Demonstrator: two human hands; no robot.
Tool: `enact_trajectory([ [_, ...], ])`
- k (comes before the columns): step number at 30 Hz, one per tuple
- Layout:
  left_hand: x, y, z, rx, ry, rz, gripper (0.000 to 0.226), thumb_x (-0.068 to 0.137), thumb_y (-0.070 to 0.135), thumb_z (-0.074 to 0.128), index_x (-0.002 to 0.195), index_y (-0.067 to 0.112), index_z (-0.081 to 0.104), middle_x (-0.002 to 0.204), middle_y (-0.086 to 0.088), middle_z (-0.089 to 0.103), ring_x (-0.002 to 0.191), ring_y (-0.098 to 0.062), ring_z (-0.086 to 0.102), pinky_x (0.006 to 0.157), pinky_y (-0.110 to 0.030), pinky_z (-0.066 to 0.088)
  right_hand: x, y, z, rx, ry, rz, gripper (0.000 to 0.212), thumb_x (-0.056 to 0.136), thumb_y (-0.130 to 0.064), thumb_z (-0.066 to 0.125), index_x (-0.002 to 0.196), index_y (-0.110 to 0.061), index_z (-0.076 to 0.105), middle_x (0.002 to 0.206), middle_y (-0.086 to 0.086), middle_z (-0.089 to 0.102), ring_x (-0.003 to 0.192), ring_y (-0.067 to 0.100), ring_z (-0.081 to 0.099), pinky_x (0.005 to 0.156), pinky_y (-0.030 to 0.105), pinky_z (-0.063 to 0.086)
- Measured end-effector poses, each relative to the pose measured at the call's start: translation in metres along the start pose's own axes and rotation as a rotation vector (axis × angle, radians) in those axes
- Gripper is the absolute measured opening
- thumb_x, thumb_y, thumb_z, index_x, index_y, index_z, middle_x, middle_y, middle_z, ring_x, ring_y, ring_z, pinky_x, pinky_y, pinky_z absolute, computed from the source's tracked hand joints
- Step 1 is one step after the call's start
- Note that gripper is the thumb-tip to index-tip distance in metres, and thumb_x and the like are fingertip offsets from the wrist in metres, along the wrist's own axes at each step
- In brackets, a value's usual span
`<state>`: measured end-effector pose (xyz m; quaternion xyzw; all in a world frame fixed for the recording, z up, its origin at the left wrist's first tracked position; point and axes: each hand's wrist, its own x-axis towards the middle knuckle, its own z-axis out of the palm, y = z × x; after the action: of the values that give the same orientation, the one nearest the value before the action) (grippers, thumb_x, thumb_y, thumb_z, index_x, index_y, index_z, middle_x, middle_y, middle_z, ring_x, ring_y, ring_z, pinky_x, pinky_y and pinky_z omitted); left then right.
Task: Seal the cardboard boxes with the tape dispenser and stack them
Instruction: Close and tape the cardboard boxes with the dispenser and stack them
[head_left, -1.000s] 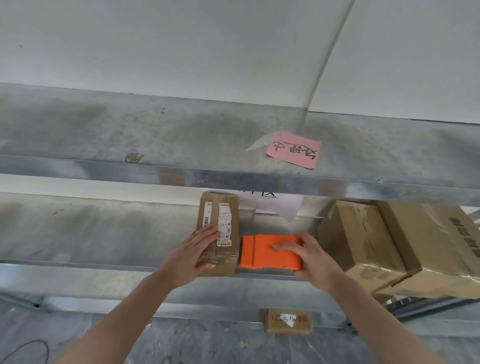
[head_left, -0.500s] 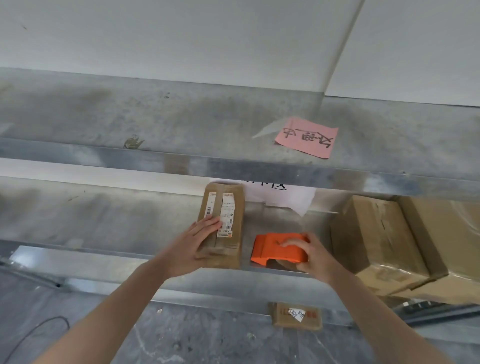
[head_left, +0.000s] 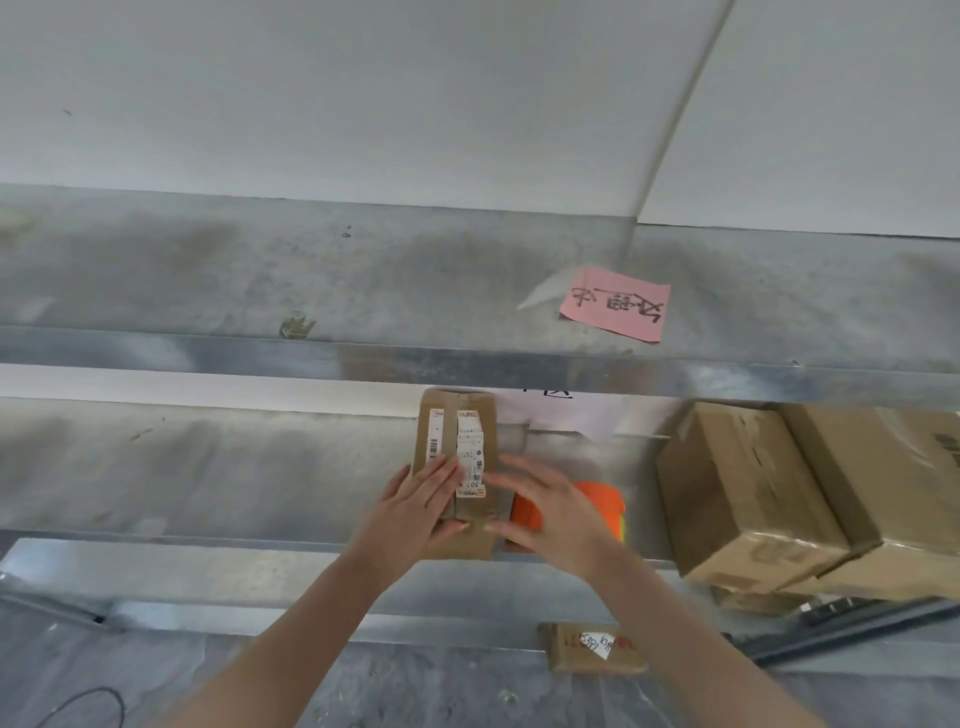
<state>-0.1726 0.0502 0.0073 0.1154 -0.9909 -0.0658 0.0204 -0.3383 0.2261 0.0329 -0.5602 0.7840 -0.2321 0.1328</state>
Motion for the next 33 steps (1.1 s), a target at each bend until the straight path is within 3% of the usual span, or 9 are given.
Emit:
enact_trajectory([
  [2,-0.005,0.001,-0.011,-0.236,0.063,0.011,0.066,0.095,0.063,0.017,0.151,0.029,0.017,0.159,0.009,0.016,0.147,-0.007,0.000,0.120,-0.043,0.017,0.007,-0.010,0.011,0.021,-0.029,-0.051,0.069,0.082,-0.079,0.036,0.137,-0.040,0.050,0.152,-0.014,0.036,0.142,0.010,0.030,0.117,0.038,0.030],
  [4,-0.018,-0.010,-0.033,-0.597,0.090,-0.054,0.065,0.095,0.055,0.041,0.150,0.036,0.014,0.158,0.020,0.007,0.145,0.001,-0.009,0.120,-0.032,0.001,0.006,-0.008,0.010,0.111,0.011,-0.050,0.064,0.087,-0.073,0.035,0.135,-0.036,0.053,0.148,-0.016,0.041,0.142,0.005,0.030,0.118,0.032,0.026],
  [7,-0.037,-0.048,-0.048,-0.624,0.082,-0.047,0.069,0.093,0.018,0.061,0.146,0.041,0.024,0.155,0.025,0.015,0.144,0.005,-0.003,0.118,-0.029,0.011,0.002,0.008,-0.001,0.122,0.124,-0.021,0.039,0.097,-0.037,0.052,0.135,-0.044,0.051,0.144,-0.019,0.044,0.137,-0.004,0.032,0.117,0.032,0.031],
  [9,-0.038,-0.066,-0.040,-0.520,-0.026,0.017,0.081,0.086,0.002,0.064,0.143,0.046,0.027,0.155,0.025,0.016,0.144,0.005,-0.002,0.118,-0.026,0.013,0.004,0.017,-0.002,0.072,0.048,-0.015,0.061,0.090,-0.013,0.065,0.134,-0.052,0.047,0.147,-0.022,0.037,0.138,-0.003,0.029,0.118,0.033,0.028],
  [12,-0.025,-0.065,-0.025,-0.646,-0.066,0.101,0.079,0.083,0.013,0.072,0.137,0.057,0.035,0.152,0.030,0.023,0.145,0.003,0.004,0.117,-0.017,0.014,0.017,0.014,0.005,0.107,-0.055,-0.032,0.067,0.077,-0.018,0.080,0.129,-0.052,0.054,0.152,-0.022,0.033,0.141,0.002,0.030,0.119,0.034,0.027],
  [17,-0.016,-0.050,-0.013,-0.820,-0.011,-0.015,0.058,0.080,0.014,0.075,0.125,0.045,0.057,0.145,0.019,0.039,0.141,0.005,0.020,0.117,-0.030,0.026,0.016,0.015,0.017,0.203,-0.032,0.018,0.057,0.073,-0.021,0.084,0.120,-0.047,0.064,0.151,-0.020,0.036,0.139,0.001,0.034,0.115,0.038,0.035],
  [25,-0.021,-0.040,-0.002,-0.856,0.118,-0.089,0.050,0.077,0.018,0.079,0.119,0.037,0.062,0.136,0.041,0.035,0.137,0.005,0.030,0.114,-0.021,0.027,0.011,0.003,0.024,0.352,-0.010,0.119,0.054,0.074,-0.023,0.084,0.114,-0.052,0.063,0.145,-0.035,0.031,0.136,-0.001,0.037,0.107,0.039,0.044],
  [29,-0.022,-0.032,0.010,-0.807,0.252,-0.052,0.050,0.080,0.007,0.075,0.120,0.033,0.062,0.140,0.029,0.042,0.139,-0.005,0.033,0.112,-0.020,0.030,0.009,-0.004,0.035,0.361,0.096,0.165,0.053,0.074,-0.019,0.083,0.104,-0.059,0.063,0.140,-0.038,0.035,0.132,-0.003,0.042,0.107,0.039,0.045],
  [33,-0.022,-0.030,0.014,-0.744,0.270,-0.058,0.044,0.082,0.006,0.072,0.121,0.026,0.063,0.142,0.017,0.046,0.141,-0.006,0.030,0.112,-0.026,0.033,0.007,-0.016,0.032,0.311,0.127,0.196,0.047,0.078,-0.017,0.080,0.106,-0.051,0.062,0.141,-0.037,0.031,0.132,-0.002,0.042,0.110,0.033,0.041],
])
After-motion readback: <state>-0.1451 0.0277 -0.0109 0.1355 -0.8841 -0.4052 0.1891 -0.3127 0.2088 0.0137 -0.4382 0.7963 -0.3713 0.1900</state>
